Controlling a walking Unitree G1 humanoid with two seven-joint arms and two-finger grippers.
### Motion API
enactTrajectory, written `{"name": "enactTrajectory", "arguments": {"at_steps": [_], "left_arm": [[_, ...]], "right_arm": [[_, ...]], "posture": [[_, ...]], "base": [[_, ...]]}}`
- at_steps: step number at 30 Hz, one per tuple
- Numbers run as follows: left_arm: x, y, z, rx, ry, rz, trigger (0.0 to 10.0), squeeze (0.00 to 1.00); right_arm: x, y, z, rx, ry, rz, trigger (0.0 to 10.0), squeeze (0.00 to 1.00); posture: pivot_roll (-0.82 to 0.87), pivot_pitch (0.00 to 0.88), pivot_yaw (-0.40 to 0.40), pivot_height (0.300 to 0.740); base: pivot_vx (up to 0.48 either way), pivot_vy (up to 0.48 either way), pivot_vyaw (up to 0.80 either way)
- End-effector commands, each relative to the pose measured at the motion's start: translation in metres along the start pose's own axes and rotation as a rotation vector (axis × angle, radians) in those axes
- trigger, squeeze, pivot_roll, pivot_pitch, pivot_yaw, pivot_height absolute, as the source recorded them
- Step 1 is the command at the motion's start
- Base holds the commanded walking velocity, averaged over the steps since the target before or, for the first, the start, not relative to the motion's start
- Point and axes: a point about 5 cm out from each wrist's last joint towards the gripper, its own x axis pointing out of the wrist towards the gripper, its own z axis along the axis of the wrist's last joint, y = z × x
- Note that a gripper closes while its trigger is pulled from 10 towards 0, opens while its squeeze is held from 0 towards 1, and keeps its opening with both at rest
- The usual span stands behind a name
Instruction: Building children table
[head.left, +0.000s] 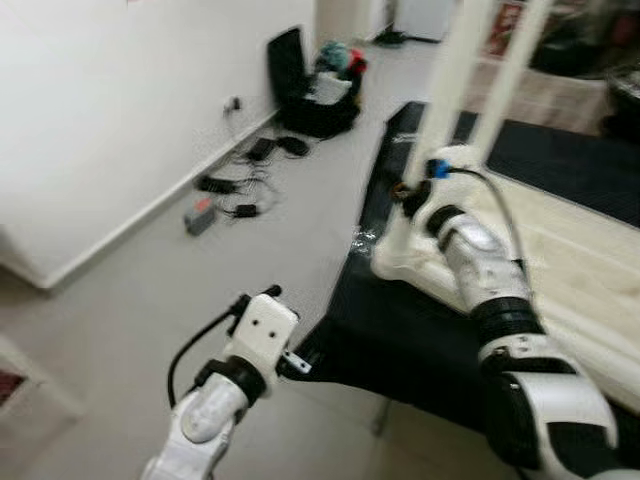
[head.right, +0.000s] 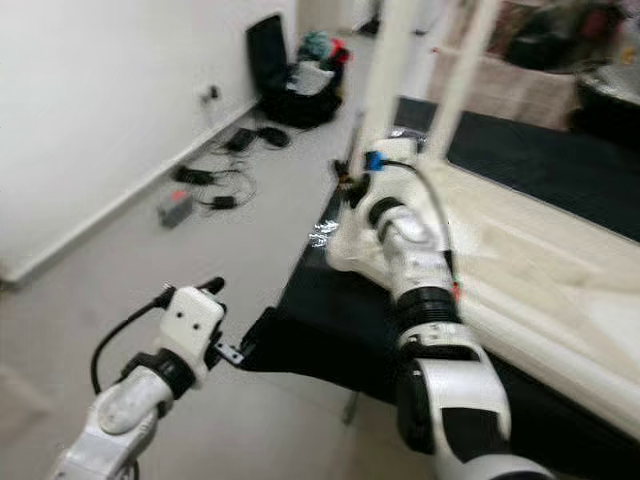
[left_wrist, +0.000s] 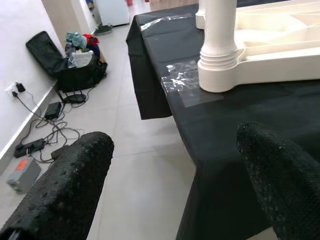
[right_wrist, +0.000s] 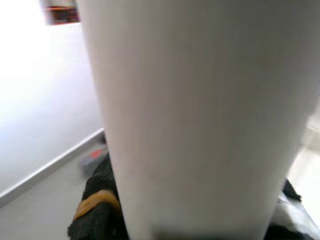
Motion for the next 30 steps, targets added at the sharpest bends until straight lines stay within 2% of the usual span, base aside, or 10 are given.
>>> {"name": "enactTrajectory", "arguments": {"at_steps": [1, 5, 6, 8, 9, 15, 16, 17, 18, 30], "left_arm": [[0.0, -0.003, -0.003, -0.008, 0.012, -0.006, 10.0, 0.0], [-0.001, -0.004, -0.003, -0.011, 0.015, -0.004, 10.0, 0.0], [-0.001, -0.004, -0.003, -0.01, 0.015, -0.005, 10.0, 0.0], [-0.001, -0.004, -0.004, -0.011, 0.016, -0.006, 10.0, 0.0], [-0.001, -0.005, -0.004, -0.012, 0.017, -0.008, 10.0, 0.0], [-0.001, -0.005, -0.005, -0.015, 0.018, -0.007, 10.0, 0.0], [-0.001, -0.005, -0.005, -0.015, 0.017, -0.005, 10.0, 0.0], [-0.001, -0.005, -0.004, -0.016, 0.017, -0.004, 10.0, 0.0], [-0.001, -0.006, -0.005, -0.016, 0.017, -0.006, 10.0, 0.0], [0.0, -0.007, -0.006, -0.017, 0.02, -0.013, 10.0, 0.0]], "right_arm": [[-0.013, -0.024, -0.025, 0.016, 0.104, -0.22, 0.0, 0.0], [-0.031, -0.019, -0.021, 0.047, 0.021, -0.463, 0.0, 0.0], [-0.034, -0.015, -0.02, 0.057, 0.006, -0.503, 3.3, 0.0], [-0.035, -0.008, -0.019, 0.071, -0.015, -0.508, 3.3, 0.0], [-0.035, 0.002, -0.018, 0.075, -0.026, -0.467, 10.0, 0.0], [-0.032, 0.022, -0.016, 0.109, -0.06, -0.316, 10.0, 0.0], [-0.029, 0.023, -0.012, 0.12, -0.08, -0.26, 10.0, 1.0], [-0.028, 0.022, -0.009, 0.124, -0.093, -0.227, 10.0, 1.0], [-0.023, 0.024, -0.01, 0.171, -0.077, -0.099, 10.0, 0.0], [-0.036, 0.008, 0.001, 0.328, 0.03, 0.77, 10.0, 0.0]], "posture": [[0.1, 0.12, -0.059, 0.74], [0.11, 0.12, -0.062, 0.74], [0.11, 0.118, -0.061, 0.74], [0.11, 0.118, -0.061, 0.74], [0.11, 0.116, -0.062, 0.74], [0.11, 0.115, -0.065, 0.74], [0.11, 0.113, -0.065, 0.74], [0.11, 0.113, -0.065, 0.74], [0.11, 0.11, -0.07, 0.74], [0.11, 0.109, -0.066, 0.74]], "base": [[0.0, 0.0, 0.0], [0.0, 0.0, 0.0], [0.0, 0.0, 0.0], [0.0, 0.0, 0.0], [0.0, 0.0, 0.0], [0.0, 0.0, 0.0], [0.0, 0.0, 0.0], [0.0, 0.0, 0.0], [0.0, 0.0, 0.0], [0.0, 0.0, 0.0]]}}
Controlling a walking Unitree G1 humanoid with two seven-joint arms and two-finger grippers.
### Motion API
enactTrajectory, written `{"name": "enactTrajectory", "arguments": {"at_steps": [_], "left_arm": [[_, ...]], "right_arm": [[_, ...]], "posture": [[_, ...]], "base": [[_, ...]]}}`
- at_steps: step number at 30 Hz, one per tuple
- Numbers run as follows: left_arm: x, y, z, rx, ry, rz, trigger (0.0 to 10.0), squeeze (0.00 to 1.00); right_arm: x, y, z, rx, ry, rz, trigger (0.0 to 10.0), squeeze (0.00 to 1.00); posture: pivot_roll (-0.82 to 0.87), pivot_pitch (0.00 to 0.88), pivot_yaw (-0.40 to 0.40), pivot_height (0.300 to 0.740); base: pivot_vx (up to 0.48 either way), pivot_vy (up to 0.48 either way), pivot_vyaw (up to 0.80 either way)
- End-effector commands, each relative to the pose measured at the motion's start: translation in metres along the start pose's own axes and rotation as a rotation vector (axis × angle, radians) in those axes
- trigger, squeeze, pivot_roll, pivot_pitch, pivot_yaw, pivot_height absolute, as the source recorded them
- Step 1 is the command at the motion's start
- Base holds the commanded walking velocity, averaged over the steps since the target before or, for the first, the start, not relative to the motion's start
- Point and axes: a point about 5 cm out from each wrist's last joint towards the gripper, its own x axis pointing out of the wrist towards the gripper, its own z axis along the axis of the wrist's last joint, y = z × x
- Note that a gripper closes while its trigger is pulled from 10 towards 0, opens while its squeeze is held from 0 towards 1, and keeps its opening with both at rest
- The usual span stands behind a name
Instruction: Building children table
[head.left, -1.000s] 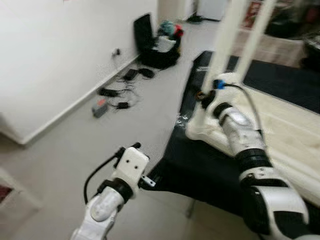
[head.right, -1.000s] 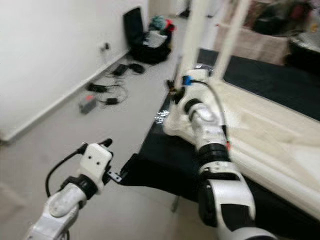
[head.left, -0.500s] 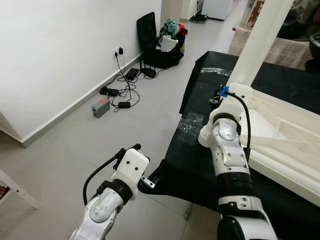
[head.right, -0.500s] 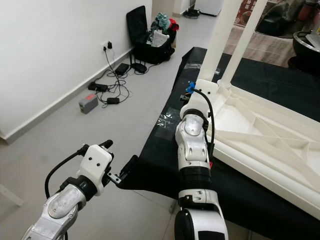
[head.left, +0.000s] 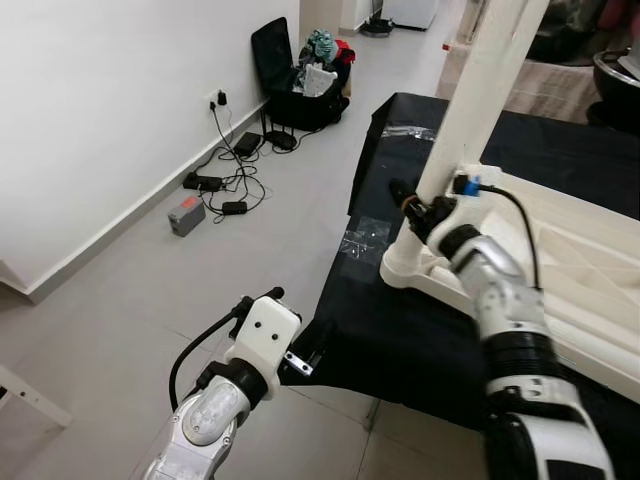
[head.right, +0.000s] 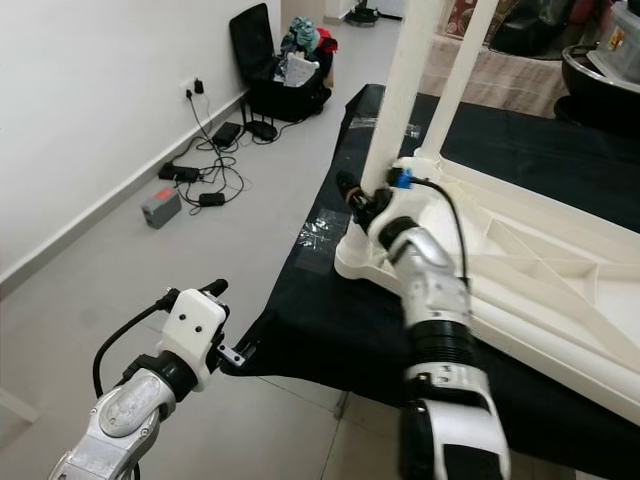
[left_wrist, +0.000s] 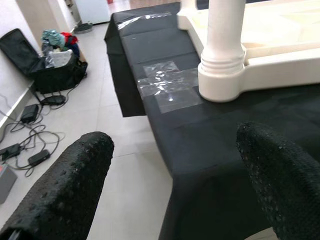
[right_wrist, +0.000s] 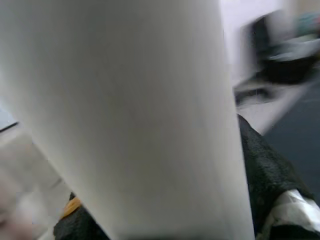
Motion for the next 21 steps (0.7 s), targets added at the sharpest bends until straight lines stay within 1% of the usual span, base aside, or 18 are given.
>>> {"name": "enactTrajectory", "arguments": {"at_steps": [1, 2, 3, 4, 5, 6, 7, 8, 9, 10, 11, 13, 15, 16, 18, 19, 20, 21], "left_arm": [[0.0, -0.003, -0.005, -0.007, 0.017, -0.012, 10.0, 0.0], [0.0, -0.003, -0.005, -0.007, 0.017, -0.012, 10.0, 0.0], [0.0, -0.003, -0.005, -0.007, 0.018, -0.012, 10.0, 0.0], [0.0, -0.003, -0.005, -0.007, 0.018, -0.012, 10.0, 0.0], [0.0, -0.003, -0.005, -0.006, 0.018, -0.012, 10.0, 0.0], [0.0, -0.004, -0.005, -0.005, 0.019, -0.013, 10.0, 0.0], [0.0, -0.004, -0.005, -0.005, 0.019, -0.013, 10.0, 0.0], [-0.001, -0.004, -0.006, -0.003, 0.02, -0.014, 10.0, 0.0], [-0.001, -0.004, -0.006, -0.003, 0.02, -0.014, 10.0, 0.0], [-0.001, -0.004, -0.006, -0.002, 0.02, -0.014, 10.0, 0.0], [-0.001, -0.004, -0.006, -0.002, 0.021, -0.014, 10.0, 0.0], [-0.001, -0.004, -0.006, -0.002, 0.021, -0.014, 10.0, 0.0], [-0.001, -0.004, -0.006, -0.001, 0.022, -0.014, 10.0, 0.0], [-0.001, -0.004, -0.006, -0.001, 0.022, -0.014, 10.0, 0.0], [-0.001, -0.005, -0.006, 0.0, 0.022, -0.017, 10.0, 0.0], [-0.001, -0.005, -0.006, 0.0, 0.022, -0.017, 10.0, 0.0], [-0.001, -0.005, -0.006, -0.001, 0.023, -0.018, 10.0, 0.0], [-0.001, -0.004, -0.006, -0.001, 0.023, -0.02, 10.0, 0.0]], "right_arm": [[0.005, 0.017, 0.002, 0.082, -0.013, 0.222, 10.0, 0.0], [0.005, 0.017, 0.002, 0.082, -0.013, 0.222, 10.0, 0.0], [0.004, 0.018, 0.004, 0.101, -0.008, 0.275, 10.0, 0.0], [0.004, 0.018, 0.004, 0.101, -0.008, 0.275, 10.0, 0.0], [0.004, 0.02, 0.006, 0.102, -0.004, 0.336, 10.0, 0.0], [0.009, 0.019, 0.008, 0.077, -0.001, 0.349, 10.0, 0.0], [0.009, 0.019, 0.008, 0.077, -0.001, 0.349, 10.0, 0.0], [0.015, 0.017, 0.007, 0.041, 0.003, 0.328, 10.0, 0.0], [0.015, 0.017, 0.007, 0.041, 0.003, 0.328, 10.0, 0.0], [0.019, 0.016, 0.007, 0.019, 0.008, 0.318, 10.0, 0.69], [0.024, 0.015, 0.007, 0.014, 0.011, 0.283, 10.0, 1.0], [0.024, 0.015, 0.007, 0.014, 0.011, 0.283, 10.0, 1.0], [0.03, 0.017, -0.002, -0.008, 0.04, 0.233, 10.0, 1.0], [0.03, 0.017, -0.002, -0.008, 0.04, 0.233, 10.0, 1.0], [0.031, 0.02, -0.011, -0.047, 0.043, 0.194, 10.0, 1.0], [0.031, 0.021, -0.01, -0.042, 0.031, 0.197, 10.0, 0.0], [0.03, 0.023, -0.009, -0.032, 0.017, 0.214, 10.0, 0.0], [0.028, 0.026, -0.006, -0.003, 0.004, 0.281, 10.0, 0.0]], "posture": [[0.12, 0.107, -0.068, 0.74], [0.12, 0.107, -0.068, 0.74], [0.12, 0.107, -0.068, 0.74], [0.12, 0.107, -0.068, 0.74], [0.12, 0.106, -0.068, 0.74], [0.12, 0.1, -0.069, 0.74], [0.12, 0.1, -0.069, 0.74], [0.13, 0.103, -0.069, 0.74], [0.13, 0.103, -0.069, 0.74], [0.13, 0.101, -0.071, 0.74], [0.13, 0.1, -0.072, 0.74], [0.13, 0.1, -0.072, 0.74], [0.13, 0.101, -0.07, 0.74], [0.13, 0.101, -0.07, 0.74], [0.13, 0.099, -0.063, 0.74], [0.13, 0.099, -0.063, 0.74], [0.13, 0.097, -0.061, 0.74], [0.12, 0.097, -0.059, 0.74]], "base": [[0.0, 0.0, 0.0], [0.0, 0.0, 0.0], [0.0, 0.0, 0.0], [0.0, 0.0, 0.0], [0.0, 0.0, 0.0], [0.0, 0.0, 0.0], [0.0, 0.0, 0.0], [0.0, 0.0, 0.0], [0.0, 0.0, 0.0], [0.0, 0.0, 0.0], [0.0, 0.0, 0.0], [0.0, 0.0, 0.0], [0.0, 0.0, 0.0], [0.0, 0.0, 0.0], [0.0, 0.0, 0.0], [0.0, 0.0, 0.0], [0.0, 0.0, 0.0], [0.0, 0.0, 0.0]]}}
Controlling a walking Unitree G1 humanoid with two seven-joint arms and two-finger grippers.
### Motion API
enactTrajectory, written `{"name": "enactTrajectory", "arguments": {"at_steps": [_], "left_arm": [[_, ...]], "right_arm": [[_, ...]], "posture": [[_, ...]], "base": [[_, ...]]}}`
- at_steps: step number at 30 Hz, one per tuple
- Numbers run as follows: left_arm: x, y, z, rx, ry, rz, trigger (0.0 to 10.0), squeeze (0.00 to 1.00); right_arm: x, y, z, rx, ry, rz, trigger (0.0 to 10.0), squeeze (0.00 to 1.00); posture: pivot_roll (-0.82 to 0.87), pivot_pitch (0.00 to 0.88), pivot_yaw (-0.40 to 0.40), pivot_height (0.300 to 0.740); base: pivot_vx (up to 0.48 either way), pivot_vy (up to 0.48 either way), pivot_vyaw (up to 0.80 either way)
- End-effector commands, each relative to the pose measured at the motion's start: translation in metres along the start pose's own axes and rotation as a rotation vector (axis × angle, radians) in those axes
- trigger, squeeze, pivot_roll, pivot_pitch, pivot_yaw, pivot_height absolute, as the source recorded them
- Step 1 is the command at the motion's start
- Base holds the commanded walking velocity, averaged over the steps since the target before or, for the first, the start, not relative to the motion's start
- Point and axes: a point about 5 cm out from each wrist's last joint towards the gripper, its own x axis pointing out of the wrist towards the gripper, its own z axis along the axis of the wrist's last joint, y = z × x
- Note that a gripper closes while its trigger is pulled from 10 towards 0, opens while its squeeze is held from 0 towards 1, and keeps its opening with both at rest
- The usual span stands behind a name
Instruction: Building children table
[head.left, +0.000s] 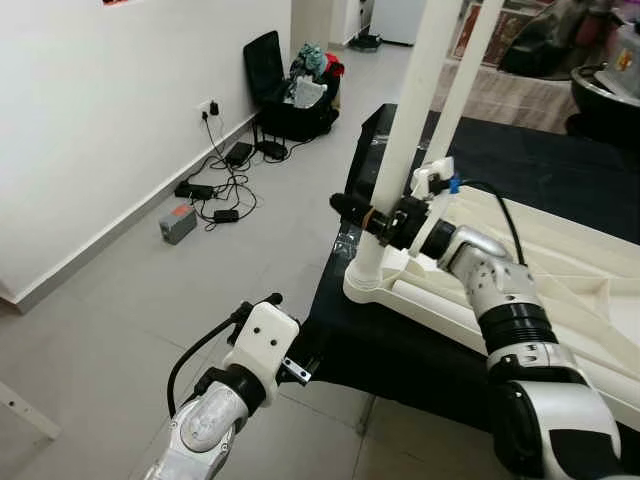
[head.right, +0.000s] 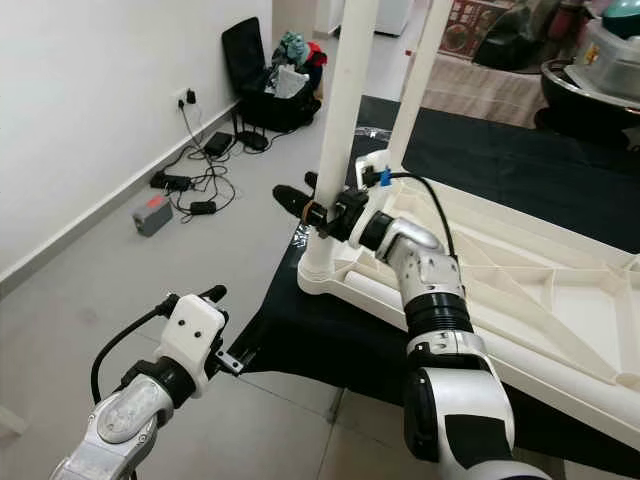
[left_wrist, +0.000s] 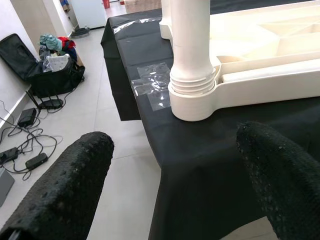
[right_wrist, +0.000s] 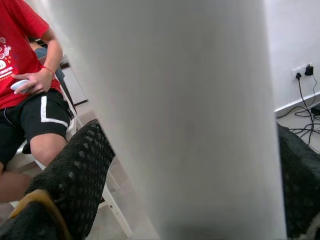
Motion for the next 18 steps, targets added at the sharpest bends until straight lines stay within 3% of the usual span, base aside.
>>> {"name": "enactTrajectory", "arguments": {"at_steps": [1, 5, 7, 10, 16, 17, 18], "left_arm": [[-0.001, -0.003, -0.004, 0.0, 0.015, -0.015, 10.0, 0.0], [-0.001, -0.003, -0.004, 0.0, 0.015, -0.017, 10.0, 0.0], [0.0, -0.003, -0.005, 0.0, 0.015, -0.02, 10.0, 0.0], [0.0, -0.004, -0.004, 0.001, 0.014, -0.02, 10.0, 0.0], [0.0, -0.004, -0.004, 0.001, 0.015, -0.016, 10.0, 0.0], [0.0, -0.004, -0.004, 0.001, 0.014, -0.015, 10.0, 0.0], [0.0, -0.004, -0.004, 0.001, 0.014, -0.015, 10.0, 0.0]], "right_arm": [[0.0, 0.012, -0.002, -0.001, -0.043, 0.11, 10.0, 0.0], [0.0, 0.014, -0.001, 0.003, -0.051, 0.152, 10.0, 0.0], [0.0, 0.018, 0.007, -0.011, -0.057, 0.28, 10.0, 0.0], [0.001, 0.022, 0.011, -0.027, -0.043, 0.374, 10.0, 0.0], [0.011, 0.022, 0.011, -0.048, -0.027, 0.367, 10.0, 0.0], [0.015, 0.022, 0.01, -0.066, -0.019, 0.341, 5.1, 0.0], [0.015, 0.022, 0.01, -0.066, -0.019, 0.341, 5.1, 0.0]], "posture": [[0.12, 0.098, -0.058, 0.74], [0.13, 0.096, -0.06, 0.74], [0.12, 0.099, -0.063, 0.74], [0.13, 0.099, -0.065, 0.74], [0.14, 0.102, -0.07, 0.74], [0.14, 0.102, -0.069, 0.74], [0.14, 0.102, -0.069, 0.74]], "base": [[0.0, 0.0, 0.0], [0.0, 0.0, 0.0], [0.0, 0.0, 0.0], [0.0, 0.0, 0.0], [0.0, 0.0, 0.0], [0.0, 0.0, 0.0], [0.0, 0.0, 0.0]]}}
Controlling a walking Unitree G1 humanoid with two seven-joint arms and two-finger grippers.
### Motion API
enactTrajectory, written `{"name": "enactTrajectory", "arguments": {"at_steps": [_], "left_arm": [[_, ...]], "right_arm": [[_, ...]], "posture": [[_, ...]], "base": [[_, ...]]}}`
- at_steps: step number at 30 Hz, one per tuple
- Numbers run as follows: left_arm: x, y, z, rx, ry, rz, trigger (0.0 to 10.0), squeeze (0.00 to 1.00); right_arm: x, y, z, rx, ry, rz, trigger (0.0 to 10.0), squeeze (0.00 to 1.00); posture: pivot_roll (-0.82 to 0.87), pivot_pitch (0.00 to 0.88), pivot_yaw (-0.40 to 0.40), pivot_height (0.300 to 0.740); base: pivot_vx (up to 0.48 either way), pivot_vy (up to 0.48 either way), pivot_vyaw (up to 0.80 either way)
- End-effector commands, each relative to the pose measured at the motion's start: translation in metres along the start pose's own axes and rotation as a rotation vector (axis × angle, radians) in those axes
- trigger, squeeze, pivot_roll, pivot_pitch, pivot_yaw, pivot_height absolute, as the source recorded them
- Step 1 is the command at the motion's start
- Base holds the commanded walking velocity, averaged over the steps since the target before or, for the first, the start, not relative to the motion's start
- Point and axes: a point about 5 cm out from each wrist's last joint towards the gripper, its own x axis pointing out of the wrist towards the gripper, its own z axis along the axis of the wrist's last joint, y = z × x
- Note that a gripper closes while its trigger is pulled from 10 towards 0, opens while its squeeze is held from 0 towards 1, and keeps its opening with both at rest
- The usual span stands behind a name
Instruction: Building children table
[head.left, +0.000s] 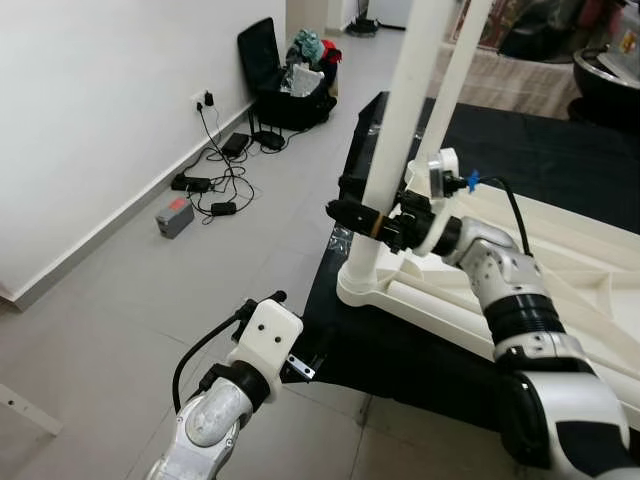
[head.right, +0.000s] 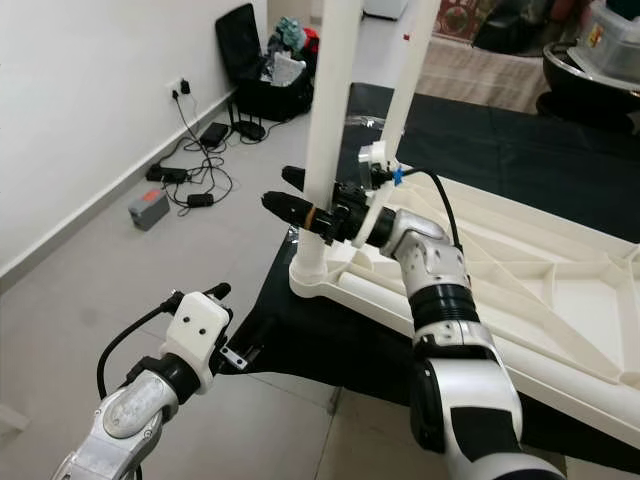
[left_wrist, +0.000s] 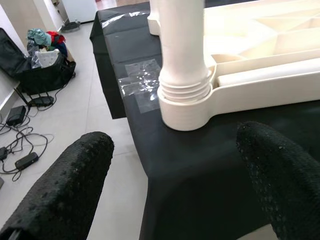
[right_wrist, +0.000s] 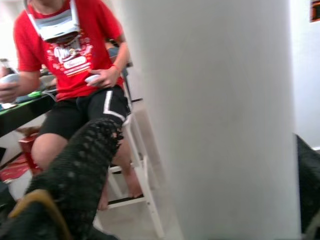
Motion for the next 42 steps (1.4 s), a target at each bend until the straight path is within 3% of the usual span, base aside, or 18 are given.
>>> {"name": "enactTrajectory", "arguments": {"at_steps": [1, 6, 8, 13, 14, 17, 18, 19, 20, 21, 24, 28, 29, 33, 34, 39, 40, 42], "left_arm": [[-0.001, -0.002, -0.002, 0.002, 0.008, -0.006, 10.0, 0.0], [-0.001, -0.002, -0.002, 0.001, 0.008, -0.004, 10.0, 0.0], [-0.001, -0.002, -0.002, 0.001, 0.008, -0.004, 10.0, 0.0], [0.0, -0.002, -0.002, 0.002, 0.007, -0.007, 10.0, 0.0], [-0.001, -0.003, -0.003, 0.001, 0.007, -0.008, 10.0, 0.0], [-0.001, -0.003, -0.003, 0.001, 0.007, -0.009, 10.0, 0.0], [-0.001, -0.002, -0.003, 0.0, 0.007, -0.01, 10.0, 0.0], [-0.001, -0.002, -0.003, 0.0, 0.007, -0.01, 10.0, 0.0], [0.0, -0.002, -0.003, 0.002, 0.006, -0.012, 10.0, 0.0], [0.0, -0.002, -0.003, 0.003, 0.006, -0.013, 10.0, 0.0], [0.0, -0.002, -0.003, 0.005, 0.006, -0.013, 10.0, 0.0], [0.0, -0.002, -0.003, 0.006, 0.006, -0.01, 10.0, 0.0], [0.0, -0.002, -0.003, 0.006, 0.007, -0.009, 10.0, 0.0], [0.0, -0.002, -0.003, 0.005, 0.007, -0.008, 10.0, 0.0], [0.0, -0.002, -0.003, 0.004, 0.006, -0.008, 10.0, 0.0], [0.001, -0.003, -0.002, 0.002, 0.004, -0.008, 10.0, 0.0], [0.001, -0.003, -0.002, 0.001, 0.004, -0.006, 10.0, 0.0], [0.001, -0.003, -0.003, 0.0, 0.004, -0.005, 10.0, 0.0]], "right_arm": [[0.012, 0.001, 0.0, -0.031, 0.015, -0.015, 0.0, 0.0], [0.016, -0.005, -0.001, -0.073, -0.017, -0.174, 0.0, 0.0], [0.016, -0.005, -0.001, -0.073, -0.017, -0.174, 0.0, 0.0], [0.007, -0.011, -0.004, -0.08, -0.032, -0.328, 0.0, 0.0], [-0.001, -0.023, -0.009, -0.107, -0.004, -0.573, 0.0, 0.0], [-0.007, -0.028, -0.012, -0.118, 0.006, -0.7, 0.0, 0.0], [-0.024, -0.037, -0.02, -0.136, 0.036, -1.034, 0.0, 0.0], [-0.024, -0.037, -0.02, -0.136, 0.036, -1.034, 0.0, 0.0], [-0.044, -0.035, -0.025, -0.155, 0.014, -1.369, 0.0, 0.0], [-0.053, -0.032, -0.027, -0.136, -0.027, -1.506, 0.0, 0.0], [-0.054, -0.02, -0.032, -0.107, -0.073, -1.632, 0.0, 0.0], [-0.038, -0.011, -0.04, -0.044, -0.093, -1.61, 0.0, 0.0], [-0.032, -0.009, -0.041, -0.037, -0.097, -1.598, 9.7, 0.0], [-0.022, -0.007, -0.036, -0.079, -0.115, -1.574, 10.0, 0.0], [-0.018, -0.006, -0.032, -0.081, -0.141, -1.537, 10.0, 1.0], [-0.023, -0.01, -0.02, -0.144, -0.161, -1.529, 10.0, 1.0], [-0.029, -0.015, -0.015, -0.181, -0.153, -1.51, 10.0, 0.0], [-0.032, -0.018, -0.012, -0.203, -0.148, -1.493, 10.0, 0.0]], "posture": [[0.14, 0.102, -0.072, 0.74], [0.13, 0.106, -0.069, 0.74], [0.13, 0.106, -0.069, 0.74], [0.13, 0.1, -0.067, 0.74], [0.12, 0.101, -0.065, 0.74], [0.12, 0.101, -0.065, 0.74], [0.12, 0.103, -0.066, 0.74], [0.12, 0.103, -0.066, 0.74], [0.11, 0.101, -0.062, 0.74], [0.12, 0.1, -0.065, 0.74], [0.12, 0.099, -0.066, 0.74], [0.13, 0.102, -0.067, 0.74], [0.13, 0.102, -0.067, 0.74], [0.12, 0.104, -0.066, 0.74], [0.12, 0.104, -0.066, 0.74], [0.12, 0.105, -0.07, 0.74], [0.12, 0.106, -0.07, 0.74], [0.12, 0.106, -0.07, 0.74]], "base": [[0.0, 0.0, 0.0], [0.0, 0.0, 0.0], [0.0, 0.0, 0.0], [0.0, 0.0, 0.0], [0.0, 0.0, 0.0], [0.0, 0.0, 0.0], [0.0, 0.0, 0.0], [0.0, 0.0, 0.0], [0.0, 0.0, 0.0], [0.0, 0.0, 0.0], [0.0, 0.0, 0.0], [0.0, 0.0, 0.0], [0.0, 0.0, 0.0], [0.0, 0.0, 0.0], [0.0, 0.0, 0.0], [0.0, 0.0, 0.0], [0.0, 0.0, 0.0], [0.0, 0.0, 0.0]]}}
